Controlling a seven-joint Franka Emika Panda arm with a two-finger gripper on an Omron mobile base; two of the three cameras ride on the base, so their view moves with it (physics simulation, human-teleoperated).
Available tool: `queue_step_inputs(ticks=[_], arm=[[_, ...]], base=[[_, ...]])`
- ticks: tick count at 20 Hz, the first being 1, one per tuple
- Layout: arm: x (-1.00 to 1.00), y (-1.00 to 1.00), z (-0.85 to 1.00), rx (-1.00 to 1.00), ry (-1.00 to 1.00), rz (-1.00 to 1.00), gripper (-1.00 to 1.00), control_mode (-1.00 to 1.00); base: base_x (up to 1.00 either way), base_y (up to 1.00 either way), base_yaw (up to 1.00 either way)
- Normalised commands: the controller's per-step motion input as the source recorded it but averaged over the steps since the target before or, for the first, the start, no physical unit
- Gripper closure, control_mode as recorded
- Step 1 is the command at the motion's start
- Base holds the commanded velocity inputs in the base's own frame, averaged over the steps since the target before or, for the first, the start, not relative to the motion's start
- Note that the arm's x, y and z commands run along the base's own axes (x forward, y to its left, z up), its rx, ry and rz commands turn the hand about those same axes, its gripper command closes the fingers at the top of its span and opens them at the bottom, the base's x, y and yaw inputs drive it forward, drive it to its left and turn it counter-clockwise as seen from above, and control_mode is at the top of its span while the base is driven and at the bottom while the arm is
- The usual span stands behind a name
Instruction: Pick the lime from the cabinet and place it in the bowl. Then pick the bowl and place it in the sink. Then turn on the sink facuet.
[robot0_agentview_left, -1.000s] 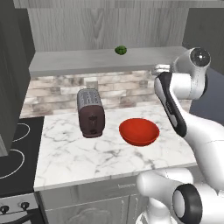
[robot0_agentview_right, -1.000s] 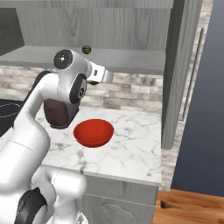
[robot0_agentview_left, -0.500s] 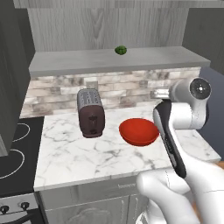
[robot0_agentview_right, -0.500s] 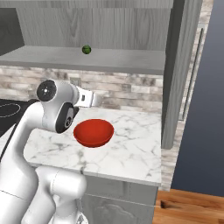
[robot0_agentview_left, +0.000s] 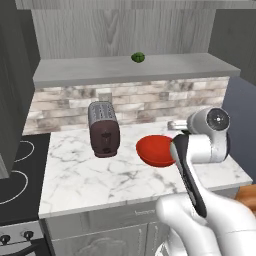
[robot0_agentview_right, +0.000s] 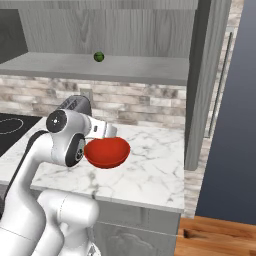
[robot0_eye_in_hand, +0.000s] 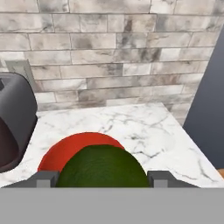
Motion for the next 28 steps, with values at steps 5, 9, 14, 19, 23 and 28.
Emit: queue_step_inputs(ticks=[5,9,14,19,23,28], arm=[[0.11,0.05,-0.54,-0.01,0.02,0.04,1.00,-1.00],[0.34,0.18,-0.54,-0.02,0.05,0.07,1.00,-1.00],[0.49,0.18,-0.43,0.00,0.10,0.07,1.00,-1.00],[0.49,0.13,-0.36,0.00,0.13,0.06,1.00,-1.00],[0.34,0.07,-0.40,-0.01,0.17,0.03,1.00,-1.00],[0.25,0.08,-0.51,-0.04,0.19,0.01,1.00,-1.00]], base=[[0.00,0.00,0.00],[0.00,0.00,0.00],[0.00,0.00,0.00],[0.00,0.00,0.00],[0.00,0.00,0.00],[0.00,0.00,0.00]])
